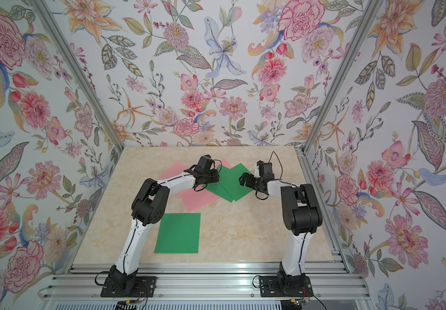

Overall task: Sort the scattered colored papers by color
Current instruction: Pick up the colored paper from the center of the board.

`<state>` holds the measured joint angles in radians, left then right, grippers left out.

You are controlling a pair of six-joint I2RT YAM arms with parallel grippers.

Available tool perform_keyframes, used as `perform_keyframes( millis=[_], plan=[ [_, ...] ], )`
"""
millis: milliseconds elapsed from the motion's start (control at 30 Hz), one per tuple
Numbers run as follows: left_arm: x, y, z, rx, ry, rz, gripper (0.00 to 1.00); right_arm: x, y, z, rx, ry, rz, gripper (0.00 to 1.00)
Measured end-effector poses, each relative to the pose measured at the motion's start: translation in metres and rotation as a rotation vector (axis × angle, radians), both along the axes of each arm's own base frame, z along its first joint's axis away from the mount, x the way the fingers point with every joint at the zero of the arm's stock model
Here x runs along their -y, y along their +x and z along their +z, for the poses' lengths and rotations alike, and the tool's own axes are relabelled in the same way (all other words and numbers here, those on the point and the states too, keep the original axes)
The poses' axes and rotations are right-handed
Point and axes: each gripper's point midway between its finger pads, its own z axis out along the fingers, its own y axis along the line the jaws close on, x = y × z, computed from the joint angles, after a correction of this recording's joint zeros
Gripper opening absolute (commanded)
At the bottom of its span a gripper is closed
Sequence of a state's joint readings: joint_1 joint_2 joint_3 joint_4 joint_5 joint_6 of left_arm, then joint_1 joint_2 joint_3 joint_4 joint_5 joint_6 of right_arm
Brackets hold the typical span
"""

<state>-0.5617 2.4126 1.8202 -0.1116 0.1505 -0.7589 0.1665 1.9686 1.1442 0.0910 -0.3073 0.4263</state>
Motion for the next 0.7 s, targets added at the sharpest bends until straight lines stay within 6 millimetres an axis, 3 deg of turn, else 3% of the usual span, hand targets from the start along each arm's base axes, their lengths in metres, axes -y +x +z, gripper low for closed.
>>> perform_keyframes(
  millis=[700],
  plan=[
    [0.018,-0.014,0.0,-0.143,-0.183,0.041,0.29,-0.002,0.002,0.001,0.005,0.017,-0.001,1.0]
  ],
)
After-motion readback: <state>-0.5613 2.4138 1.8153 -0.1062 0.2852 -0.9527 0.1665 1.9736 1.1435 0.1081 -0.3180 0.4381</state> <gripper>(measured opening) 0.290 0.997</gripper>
